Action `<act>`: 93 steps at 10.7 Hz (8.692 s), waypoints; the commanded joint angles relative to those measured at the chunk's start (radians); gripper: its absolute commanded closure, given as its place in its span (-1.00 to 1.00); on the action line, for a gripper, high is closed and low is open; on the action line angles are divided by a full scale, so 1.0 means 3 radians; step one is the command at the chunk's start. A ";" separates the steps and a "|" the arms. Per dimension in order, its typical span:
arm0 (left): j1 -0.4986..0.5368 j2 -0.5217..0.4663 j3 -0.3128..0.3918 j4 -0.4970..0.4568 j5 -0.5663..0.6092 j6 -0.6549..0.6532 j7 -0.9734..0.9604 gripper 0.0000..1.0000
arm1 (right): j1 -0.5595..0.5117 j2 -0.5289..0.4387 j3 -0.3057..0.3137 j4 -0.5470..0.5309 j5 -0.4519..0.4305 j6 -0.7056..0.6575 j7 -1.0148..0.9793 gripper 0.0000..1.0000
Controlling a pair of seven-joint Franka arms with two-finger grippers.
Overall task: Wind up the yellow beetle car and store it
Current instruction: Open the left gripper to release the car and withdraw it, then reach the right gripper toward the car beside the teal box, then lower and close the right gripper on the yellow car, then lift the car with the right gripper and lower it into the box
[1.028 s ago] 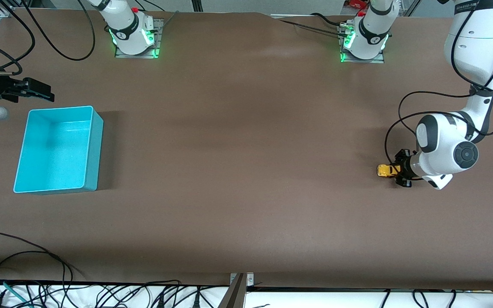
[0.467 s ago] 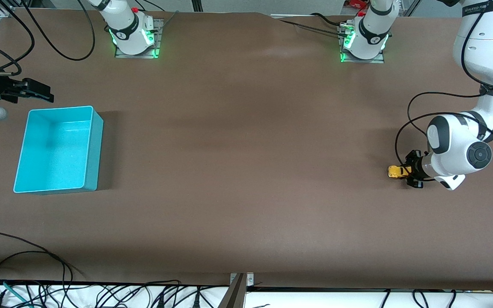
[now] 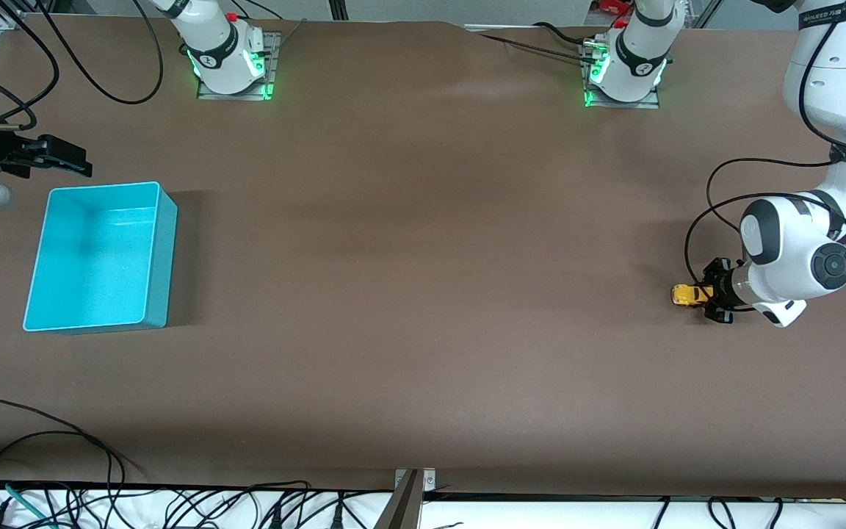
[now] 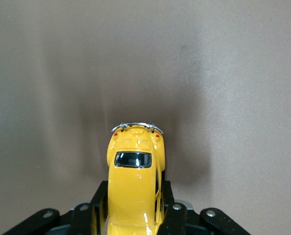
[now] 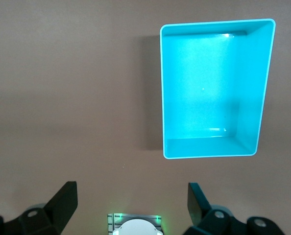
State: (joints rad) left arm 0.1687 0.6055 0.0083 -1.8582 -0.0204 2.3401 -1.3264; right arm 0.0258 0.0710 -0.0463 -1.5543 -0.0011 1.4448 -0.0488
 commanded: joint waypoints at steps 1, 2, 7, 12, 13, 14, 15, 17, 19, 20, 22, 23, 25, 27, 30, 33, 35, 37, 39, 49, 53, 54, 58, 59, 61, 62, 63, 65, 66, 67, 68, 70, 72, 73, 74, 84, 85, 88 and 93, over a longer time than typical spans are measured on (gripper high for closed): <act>0.0061 0.0283 0.0003 0.0119 0.0094 0.0089 0.0080 1.00 | -0.0009 0.0004 -0.0009 0.0032 0.0050 0.0001 0.0019 -1.00; 0.0061 0.0272 0.0003 0.0150 0.0094 0.0084 0.0055 0.67 | -0.0009 0.0004 -0.0004 0.0032 0.0055 -0.0004 0.0019 -1.00; 0.0046 0.0257 -0.0002 0.0201 0.0053 0.0074 0.0014 -0.80 | -0.0004 0.0004 -0.0004 0.0032 0.0055 0.0006 0.0019 -1.00; 0.0036 0.0176 -0.0007 0.0201 0.0053 0.0023 -0.0002 -0.81 | -0.0009 0.0004 -0.0009 0.0037 0.0050 0.0006 0.0014 -1.00; 0.0036 0.0059 -0.0017 0.0201 0.0048 -0.0038 0.0009 -0.81 | -0.0014 0.0004 -0.0014 0.0042 0.0045 0.0006 0.0014 -1.00; 0.0036 -0.0054 -0.0018 0.0201 0.0048 -0.0145 0.0014 -0.81 | -0.0020 0.0004 -0.0014 0.0047 0.0045 0.0006 0.0014 -1.00; 0.0041 -0.0166 -0.0018 0.0201 0.0048 -0.0242 0.0034 -0.81 | -0.0020 -0.0001 -0.0014 0.0057 0.0040 0.0006 0.0014 -1.00; 0.0041 -0.0346 -0.0023 0.0201 0.0048 -0.0365 0.0045 -0.81 | -0.0020 -0.0012 -0.0020 0.0078 0.0039 0.0001 0.0009 -1.00; 0.0036 -0.0474 -0.0028 0.0211 0.0088 -0.0447 0.0055 -0.80 | -0.0020 -0.0037 -0.0020 0.0083 0.0050 -0.0019 -0.0006 -1.00; 0.0031 -0.0540 -0.0033 0.0252 0.0094 -0.0503 0.0141 -0.80 | -0.0020 -0.0047 0.0001 0.0108 0.0045 -0.0035 -0.0021 -1.00; 0.0026 -0.0556 -0.0038 0.0395 0.0099 -0.0687 0.0218 -0.80 | -0.0015 -0.0048 0.0006 0.0236 0.0045 -0.0060 -0.0021 -1.00; 0.0010 -0.0561 -0.0038 0.0416 0.0099 -0.0708 0.0244 -0.80 | -0.0015 -0.0053 -0.0019 0.0236 0.0050 -0.0061 -0.0037 -1.00; 0.0005 -0.0622 -0.0048 0.0507 0.0104 -0.0744 0.0447 -0.80 | -0.0020 -0.0048 -0.0030 0.0236 0.0075 -0.0055 -0.0027 -1.00; 0.0015 -0.0648 -0.0074 0.0782 0.0099 -0.1023 0.0855 -0.79 | -0.0015 -0.0048 0.0001 0.0236 0.0091 -0.0061 -0.0027 -1.00; 0.0010 -0.0648 -0.0089 0.1248 0.0058 -0.1632 0.1709 -0.84 | -0.0004 0.0075 0.0016 0.0119 0.0116 -0.0152 -0.0006 -1.00; 0.0010 -0.0811 -0.0109 0.1392 0.0053 -0.1828 0.2604 -1.00 | 0.0016 0.0197 0.0016 -0.0111 0.0116 -0.0046 0.0035 -1.00; 0.0015 -0.0919 -0.0201 0.1398 0.0068 -0.1955 0.3166 -1.00 | 0.0087 0.0325 0.0016 -0.0213 0.0091 0.0051 0.0497 -1.00; 0.0015 -0.1046 -0.0202 0.1438 0.0043 -0.1971 0.3495 -1.00 | 0.0149 0.0560 0.0016 -0.0219 0.0060 0.0149 0.1315 -1.00; 0.0015 -0.1113 -0.0207 0.1449 -0.0075 -0.2043 0.3826 -1.00 | 0.0164 0.0643 0.0016 -0.0356 0.0065 0.0327 0.1963 -1.00; 0.0015 -0.1486 -0.0258 0.1444 -0.0075 -0.2063 0.4212 -1.00 | 0.0373 0.0607 0.0021 -0.2370 0.0065 0.3399 0.5285 -0.96; 0.0015 -0.1635 -0.0258 0.1428 -0.0070 -0.2293 0.4248 -1.00 | 0.0389 0.0668 0.0021 -0.2530 0.0060 0.3635 0.5286 -0.96; 0.0020 -0.1615 -0.0248 0.1428 -0.0085 -0.2293 0.4263 -1.00 | 0.0389 0.0678 0.0016 -0.2535 0.0060 0.3667 0.5281 -0.93; 0.0066 -0.1487 -0.0237 0.1418 -0.0116 -0.2293 0.4263 -1.00 | 0.0394 0.0898 0.0001 -0.2555 -0.0016 0.3856 0.5266 -0.88; 0.0072 -0.1471 -0.0232 0.1423 -0.0116 -0.2293 0.4258 -1.00 | 0.0389 0.0904 -0.0004 -0.2571 -0.0072 0.3866 0.5266 -0.87; 0.0067 -0.1395 -0.0232 0.1428 -0.0116 -0.2288 0.4258 -1.00 | 0.0389 0.0909 -0.0009 -0.2571 -0.0078 0.3871 0.5286 -0.05; 0.0066 -0.1379 -0.0232 0.1428 -0.0116 -0.2293 0.4258 -1.00 | 0.0389 0.0904 -0.0014 -0.2566 -0.0078 0.3872 0.5286 0.35; 0.0072 -0.1379 -0.0227 0.1428 -0.0121 -0.2293 0.4258 -1.00 | 0.0389 0.0863 -0.0014 -0.2561 -0.0083 0.3861 0.5286 0.63; 0.0092 -0.1374 -0.0227 0.1428 -0.0121 -0.2288 0.4258 -1.00 | 0.0496 0.0675 -0.0014 -0.2484 -0.0144 0.3709 0.5276 0.67; 0.0092 -0.1374 -0.0222 0.1428 -0.0121 -0.2288 0.4258 -1.00 | 0.0502 0.0542 0.0001 -0.2362 -0.0175 0.3409 0.5256 0.67; 0.0092 -0.1374 -0.0222 0.1428 -0.0116 -0.2288 0.4258 -1.00 | 0.0512 0.0465 0.0021 -0.2133 -0.0236 0.2961 0.5225 0.67; 0.0102 -0.1374 -0.0222 0.1428 -0.0116 -0.2288 0.4263 -1.00 | 0.0527 0.0459 0.0021 -0.1863 -0.0287 0.2460 0.5058 0.67; 0.0112 -0.1318 -0.0222 0.1433 -0.0116 -0.2283 0.4263 -1.00 | 0.0522 0.0454 -0.0009 -0.1458 -0.0288 0.1762 0.4339 0.67; 0.0143 -0.1323 -0.0222 0.1433 -0.0116 -0.2283 0.4263 -1.00 | 0.0497 0.0342 -0.0223 -0.1430 -0.0293 0.1571 0.3551 0.67; 0.0138 -0.1318 -0.0222 0.1433 -0.0121 -0.2283 0.4263 -1.00 | 0.0497 0.0306 -0.0340 -0.1431 -0.0293 0.1505 0.3188 0.67; 0.0138 -0.1318 -0.0227 0.1433 -0.0121 -0.2283 0.4263 -1.00 | 0.0497 0.0265 -0.0488 -0.1436 -0.0293 0.1489 0.2764 0.67; 0.0143 -0.1313 -0.0222 0.1433 -0.0126 -0.2283 0.4263 -1.00 | 0.0344 0.0714 -0.1201 -0.2095 -0.0293 0.2924 0.0250 0.66; 0.0143 -0.1313 -0.0222 0.1433 -0.0126 -0.2283 0.4263 -1.00 | 0.0318 0.0831 -0.1201 -0.2151 -0.0293 0.3088 0.0148 0.66; 0.0143 -0.1308 -0.0222 0.1433 -0.0126 -0.2283 0.4263 -1.00 | 0.0200 0.0970 -0.1201 -0.2259 -0.0293 0.3329 0.0004 0.61; 0.0143 -0.1287 -0.0227 0.1433 -0.0126 -0.2283 0.4263 -1.00 | 0.0175 0.0986 -0.1196 -0.2228 -0.0293 0.3304 -0.0067 -1.00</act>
State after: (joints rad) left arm 0.2043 0.2137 -0.0570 -1.4396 -0.0346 1.6610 -0.0723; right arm 0.0813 0.3873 -0.4070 -2.2201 -0.0777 2.4294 -0.0527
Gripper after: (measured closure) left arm 0.000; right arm 0.432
